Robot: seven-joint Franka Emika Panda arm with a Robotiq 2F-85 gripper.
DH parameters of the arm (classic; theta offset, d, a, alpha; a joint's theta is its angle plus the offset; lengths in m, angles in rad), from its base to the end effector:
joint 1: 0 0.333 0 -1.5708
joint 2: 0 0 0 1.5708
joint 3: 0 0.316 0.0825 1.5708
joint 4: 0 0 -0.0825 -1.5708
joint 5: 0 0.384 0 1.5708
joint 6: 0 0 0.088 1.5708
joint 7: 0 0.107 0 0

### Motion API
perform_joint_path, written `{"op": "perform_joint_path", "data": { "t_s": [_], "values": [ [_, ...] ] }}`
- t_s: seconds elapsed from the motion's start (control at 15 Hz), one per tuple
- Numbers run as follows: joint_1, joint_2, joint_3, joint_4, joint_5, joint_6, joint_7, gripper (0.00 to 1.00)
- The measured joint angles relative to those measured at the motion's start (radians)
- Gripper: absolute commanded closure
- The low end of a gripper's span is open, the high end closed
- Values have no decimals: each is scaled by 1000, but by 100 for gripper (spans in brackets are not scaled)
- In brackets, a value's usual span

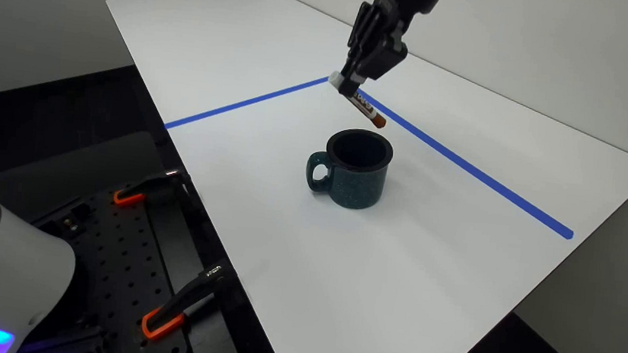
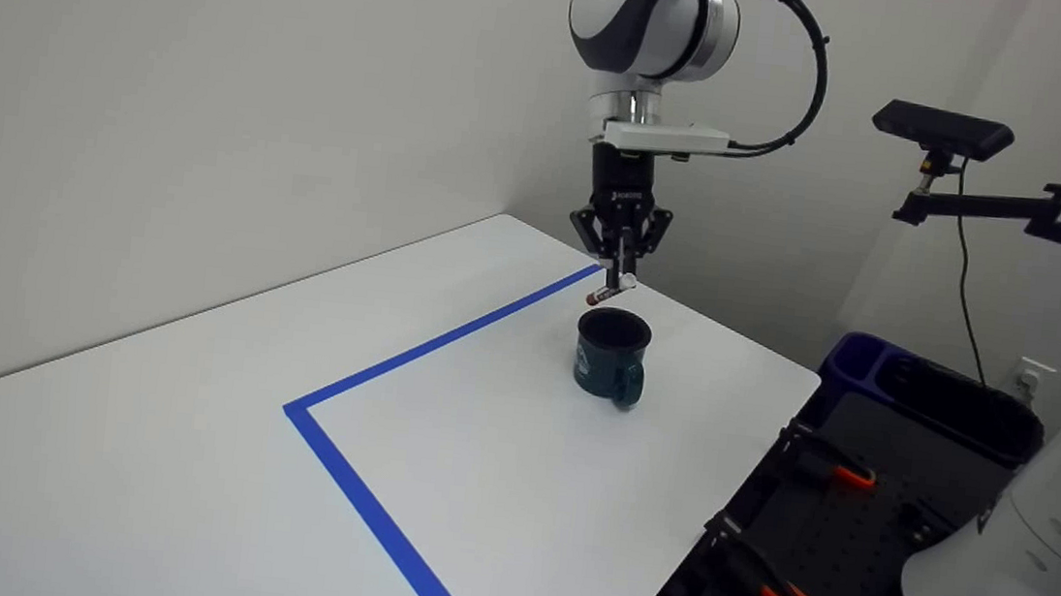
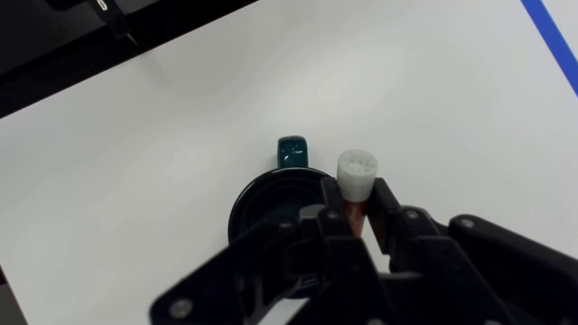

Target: Put the marker on the table.

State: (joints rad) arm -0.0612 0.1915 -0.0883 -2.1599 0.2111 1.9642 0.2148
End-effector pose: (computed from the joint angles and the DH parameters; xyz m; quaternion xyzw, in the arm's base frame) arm 0.5104 -0.0631 0.2848 -0.9498 0.2351 0.1930 0.0731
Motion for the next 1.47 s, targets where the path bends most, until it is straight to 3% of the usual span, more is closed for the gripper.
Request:
{"op": "perform_joint_path", "data": {
  "t_s": [0.4, 0.93, 1.47],
  "values": [
    [49, -1, 24, 32, -12, 3, 173, 95],
    [73, 250, 30, 195, -7, 117, 343, 95],
    [65, 486, 29, 361, 67, 115, 361, 95]
  ]
}}
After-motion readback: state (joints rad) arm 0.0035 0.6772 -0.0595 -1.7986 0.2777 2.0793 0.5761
